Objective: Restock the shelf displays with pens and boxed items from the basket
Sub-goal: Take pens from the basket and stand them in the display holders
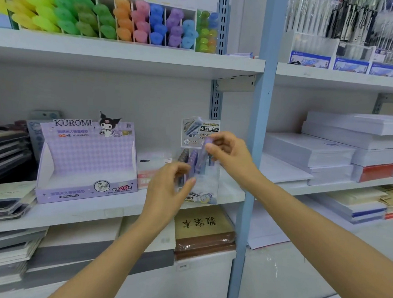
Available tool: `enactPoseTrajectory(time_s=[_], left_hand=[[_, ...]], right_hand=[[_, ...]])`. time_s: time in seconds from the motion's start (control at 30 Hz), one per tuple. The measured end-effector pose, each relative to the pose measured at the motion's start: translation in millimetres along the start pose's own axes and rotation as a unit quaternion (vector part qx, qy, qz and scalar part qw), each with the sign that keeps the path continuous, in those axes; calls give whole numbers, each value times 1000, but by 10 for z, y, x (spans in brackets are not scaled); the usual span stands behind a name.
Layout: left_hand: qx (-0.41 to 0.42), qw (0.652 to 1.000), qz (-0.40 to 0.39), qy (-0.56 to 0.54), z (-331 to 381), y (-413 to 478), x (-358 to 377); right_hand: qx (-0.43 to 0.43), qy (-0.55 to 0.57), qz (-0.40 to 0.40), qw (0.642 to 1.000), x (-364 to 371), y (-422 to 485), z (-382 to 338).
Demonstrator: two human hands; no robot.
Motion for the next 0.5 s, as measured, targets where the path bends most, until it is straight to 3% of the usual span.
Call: enactPoseTrajectory(time_s=[0.1,0.2,0.33,0.5], left_hand=[[98,978,-66,174,-75,-221,96],[102,954,-111,258,-230,-388,168],[96,943,-133,290,-331,-453,236],[117,945,-94,291,-323,-434,230]], right_hand=[[15,-53,99,994,-221,52,216],[43,-123,106,986,-228,69,475],[64,-210,108,970,-182,172,704],[55,-270,71,959,-46,315,871]])
Point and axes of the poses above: each hand's wrist, its own y-axis towards the middle knuckle, its own x-axis out of the palm, z = x × y, the point moved 6 cm from there along y, towards the middle knuckle, and after that the axes turned 3 degrees about -y, right-handed, at the moved point
